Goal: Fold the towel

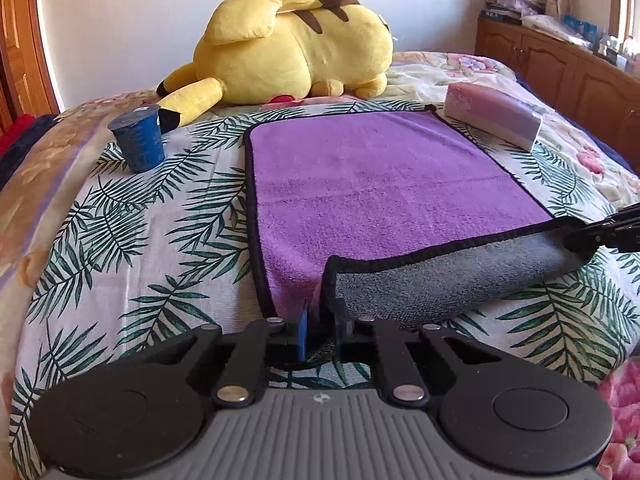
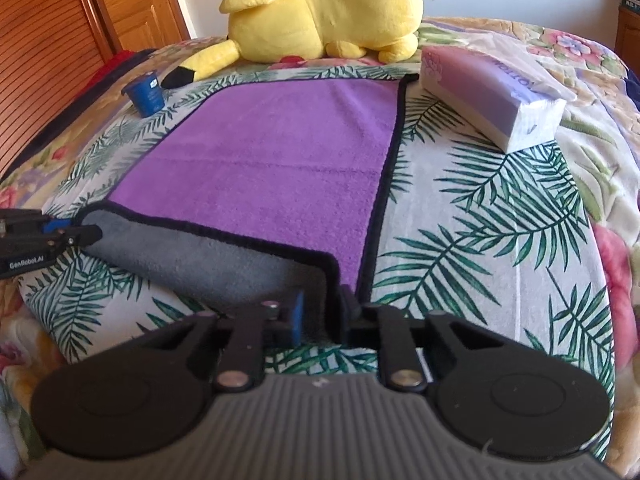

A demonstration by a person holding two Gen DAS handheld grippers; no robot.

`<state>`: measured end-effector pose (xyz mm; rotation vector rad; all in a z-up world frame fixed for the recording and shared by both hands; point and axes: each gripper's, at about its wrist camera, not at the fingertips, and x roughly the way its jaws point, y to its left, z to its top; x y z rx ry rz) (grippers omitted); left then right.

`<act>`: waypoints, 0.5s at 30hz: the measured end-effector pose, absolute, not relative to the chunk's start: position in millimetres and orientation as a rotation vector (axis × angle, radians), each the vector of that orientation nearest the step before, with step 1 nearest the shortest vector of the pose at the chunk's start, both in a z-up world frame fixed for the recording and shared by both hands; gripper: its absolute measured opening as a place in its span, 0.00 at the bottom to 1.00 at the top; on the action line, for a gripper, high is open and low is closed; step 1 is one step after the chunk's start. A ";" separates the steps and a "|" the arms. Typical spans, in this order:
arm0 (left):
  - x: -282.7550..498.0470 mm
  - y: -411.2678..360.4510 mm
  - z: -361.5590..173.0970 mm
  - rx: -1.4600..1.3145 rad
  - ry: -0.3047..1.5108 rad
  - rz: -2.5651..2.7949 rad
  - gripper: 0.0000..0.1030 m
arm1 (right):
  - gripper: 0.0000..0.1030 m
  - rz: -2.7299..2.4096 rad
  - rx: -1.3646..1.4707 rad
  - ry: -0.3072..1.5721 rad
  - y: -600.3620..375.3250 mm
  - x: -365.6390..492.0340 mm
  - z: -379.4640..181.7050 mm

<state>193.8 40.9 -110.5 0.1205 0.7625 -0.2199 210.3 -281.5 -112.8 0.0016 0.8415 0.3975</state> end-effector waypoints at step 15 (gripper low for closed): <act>187.8 41.5 -82.3 0.069 0.651 -0.236 0.00 | 0.04 0.400 0.015 0.708 -286.1 211.9 -95.3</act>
